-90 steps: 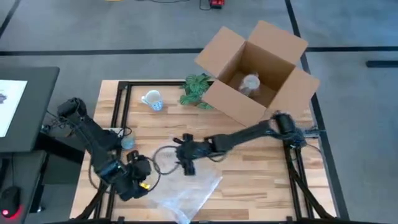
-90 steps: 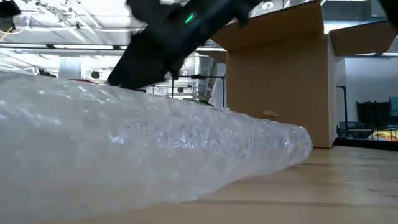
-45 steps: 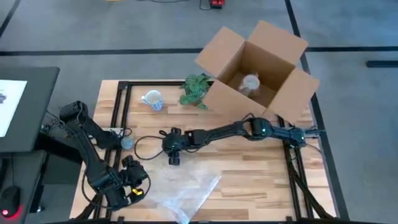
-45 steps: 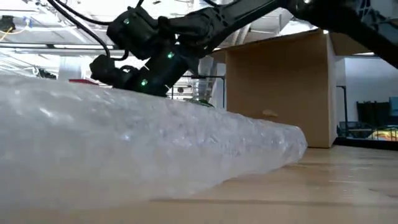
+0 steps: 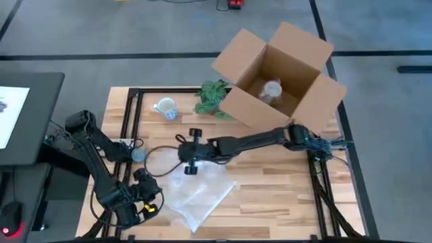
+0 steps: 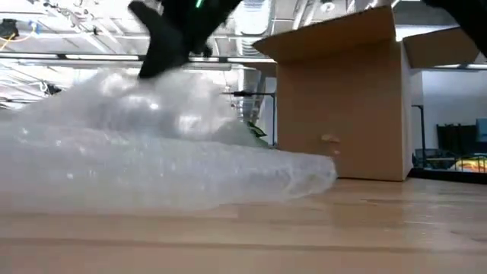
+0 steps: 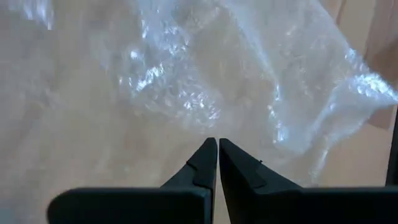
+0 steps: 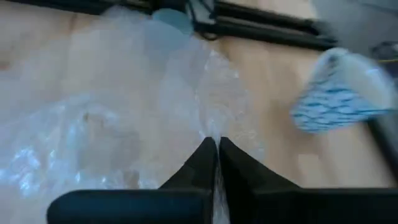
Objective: Wrap mug
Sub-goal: Prepare the bubble wrap
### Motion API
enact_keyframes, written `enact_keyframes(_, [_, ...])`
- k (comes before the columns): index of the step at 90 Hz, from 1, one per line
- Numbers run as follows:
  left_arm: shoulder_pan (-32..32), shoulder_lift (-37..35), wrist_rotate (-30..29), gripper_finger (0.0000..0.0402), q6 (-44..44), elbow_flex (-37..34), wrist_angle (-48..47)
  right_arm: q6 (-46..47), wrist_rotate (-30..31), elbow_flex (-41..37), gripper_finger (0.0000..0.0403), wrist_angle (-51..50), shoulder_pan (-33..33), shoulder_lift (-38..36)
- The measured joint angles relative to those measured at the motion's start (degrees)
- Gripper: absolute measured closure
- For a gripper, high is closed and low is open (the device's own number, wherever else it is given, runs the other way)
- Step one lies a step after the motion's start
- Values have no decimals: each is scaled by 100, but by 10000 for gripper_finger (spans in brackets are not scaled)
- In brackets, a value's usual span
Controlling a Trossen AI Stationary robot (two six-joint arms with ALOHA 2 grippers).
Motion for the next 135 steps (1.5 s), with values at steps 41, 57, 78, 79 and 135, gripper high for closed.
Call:
enact_keyframes(41, [-33, 178, -526, 402, 84, -221, 297, 934, 1290, 2, 403, -3710, 1981, -1469])
enact_keyframes(57, [217, 178, -468, 402, 1229, -870, 2343, 1706, 1316, -1, 403, -4516, 2909, -1465])
enact_keyframes(78, [1192, 180, 441, 402, 3506, -2079, 5837, 2787, 2293, -2, 403, -4825, 3756, -1467])
enact_keyframes(79, [1258, 180, 530, 402, 3586, -2145, 5979, 2815, 2334, -2, 403, -4841, 3780, -1467])
enact_keyframes(135, [3143, 696, 3890, 402, 4481, -3330, 8417, 3238, 2556, 0, 403, -5032, 3870, -1469])
